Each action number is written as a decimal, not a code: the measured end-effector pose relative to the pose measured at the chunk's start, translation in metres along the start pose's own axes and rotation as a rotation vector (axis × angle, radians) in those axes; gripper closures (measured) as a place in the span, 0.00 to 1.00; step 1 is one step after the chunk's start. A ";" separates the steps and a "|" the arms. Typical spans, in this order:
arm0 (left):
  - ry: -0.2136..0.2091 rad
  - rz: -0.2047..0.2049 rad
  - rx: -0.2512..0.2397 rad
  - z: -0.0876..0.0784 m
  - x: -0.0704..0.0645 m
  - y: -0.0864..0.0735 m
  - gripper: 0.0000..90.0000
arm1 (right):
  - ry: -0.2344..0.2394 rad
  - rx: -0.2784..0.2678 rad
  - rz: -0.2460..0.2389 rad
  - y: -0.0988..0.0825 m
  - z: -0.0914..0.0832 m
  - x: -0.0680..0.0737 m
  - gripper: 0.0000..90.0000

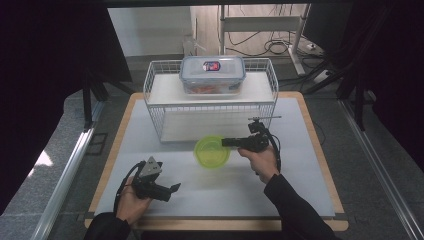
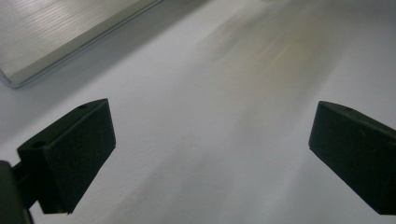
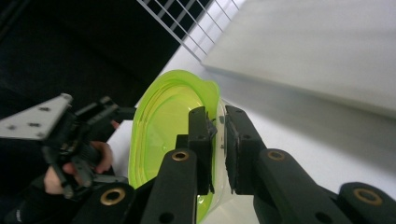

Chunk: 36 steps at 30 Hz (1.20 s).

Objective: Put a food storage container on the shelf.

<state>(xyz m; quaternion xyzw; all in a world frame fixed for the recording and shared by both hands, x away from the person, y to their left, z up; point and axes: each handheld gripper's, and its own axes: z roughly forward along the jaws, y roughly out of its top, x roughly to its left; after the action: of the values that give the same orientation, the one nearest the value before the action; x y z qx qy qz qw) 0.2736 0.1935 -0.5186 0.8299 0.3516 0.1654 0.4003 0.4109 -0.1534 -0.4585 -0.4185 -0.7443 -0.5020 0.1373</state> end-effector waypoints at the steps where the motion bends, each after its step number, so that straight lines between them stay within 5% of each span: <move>1: -0.002 0.000 -0.002 0.000 0.000 0.000 0.01 | 0.001 -0.003 -0.001 0.001 -0.002 0.002 0.91; 17: -0.009 0.010 0.001 0.001 -0.001 0.000 0.01 | 0.042 -0.091 -0.054 0.047 -0.047 0.045 0.91; 25: -0.010 0.012 -0.001 0.001 -0.001 0.000 0.01 | 0.077 -0.146 -0.045 0.073 -0.066 0.058 0.91; 36: -0.019 0.009 -0.001 0.002 -0.002 0.000 0.01 | 0.058 -0.230 -0.050 0.116 -0.091 0.071 0.92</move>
<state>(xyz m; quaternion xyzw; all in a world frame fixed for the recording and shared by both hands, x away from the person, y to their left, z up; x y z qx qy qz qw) 0.2736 0.1913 -0.5196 0.8328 0.3441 0.1595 0.4032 0.4361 -0.1799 -0.2989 -0.3981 -0.6877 -0.5993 0.0971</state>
